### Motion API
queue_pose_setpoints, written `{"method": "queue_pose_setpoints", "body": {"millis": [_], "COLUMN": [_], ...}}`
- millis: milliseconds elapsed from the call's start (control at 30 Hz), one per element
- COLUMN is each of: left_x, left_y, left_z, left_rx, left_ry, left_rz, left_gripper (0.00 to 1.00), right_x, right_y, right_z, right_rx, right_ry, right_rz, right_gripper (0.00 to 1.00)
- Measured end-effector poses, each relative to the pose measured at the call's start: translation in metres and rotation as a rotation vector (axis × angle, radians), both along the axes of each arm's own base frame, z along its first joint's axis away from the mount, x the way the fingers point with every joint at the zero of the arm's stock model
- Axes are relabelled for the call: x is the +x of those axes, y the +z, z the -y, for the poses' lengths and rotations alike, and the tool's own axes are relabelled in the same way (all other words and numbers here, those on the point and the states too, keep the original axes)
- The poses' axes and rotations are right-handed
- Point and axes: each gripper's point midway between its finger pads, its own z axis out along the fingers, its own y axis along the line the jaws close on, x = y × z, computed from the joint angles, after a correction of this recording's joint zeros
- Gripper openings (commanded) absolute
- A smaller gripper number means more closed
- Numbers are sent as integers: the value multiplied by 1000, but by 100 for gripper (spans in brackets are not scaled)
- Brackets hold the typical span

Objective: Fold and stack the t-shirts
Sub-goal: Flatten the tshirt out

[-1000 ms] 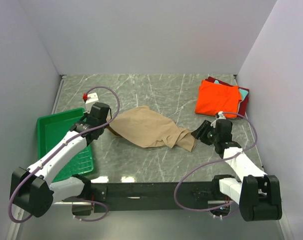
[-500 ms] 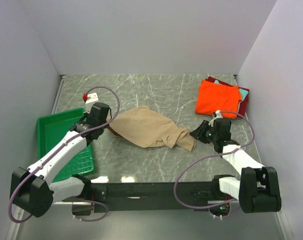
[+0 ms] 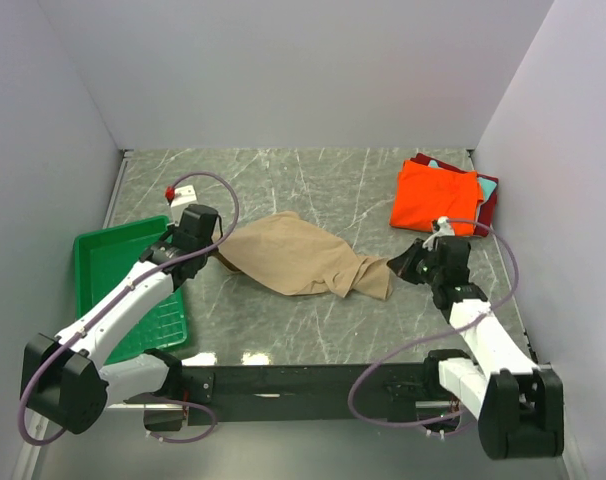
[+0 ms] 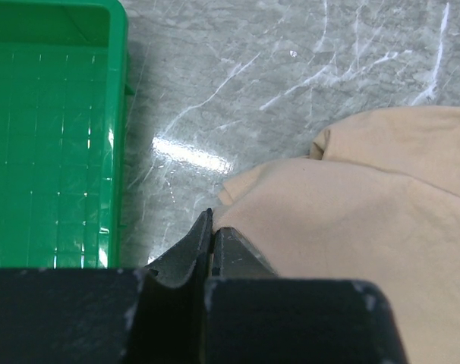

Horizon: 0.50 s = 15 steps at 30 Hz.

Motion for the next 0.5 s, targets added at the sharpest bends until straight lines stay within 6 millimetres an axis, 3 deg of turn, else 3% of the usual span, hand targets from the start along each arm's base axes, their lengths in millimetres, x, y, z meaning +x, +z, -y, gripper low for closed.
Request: {"method": "queue_pose_setpoints", "body": {"millis": [133, 267, 400, 500], "left_x": [4, 18, 36, 40], "left_y": [0, 25, 84, 134], "left_z": [-4, -7, -4, -3], "left_rx": [-6, -19, -49, -74], "left_ry": [3, 6, -1, -12], "left_rz": [-11, 21, 136, 238], "left_gripper": [0, 0, 0, 0], "right_x": [4, 12, 12, 0], "right_y": [42, 112, 195, 257], "right_z": [4, 8, 12, 14], "right_rx": [-22, -38, -54, -59], "right_ry": [-14, -31, -46, -62], "right_rz": [95, 234, 399, 520], "right_gripper": [0, 0, 0, 0]}}
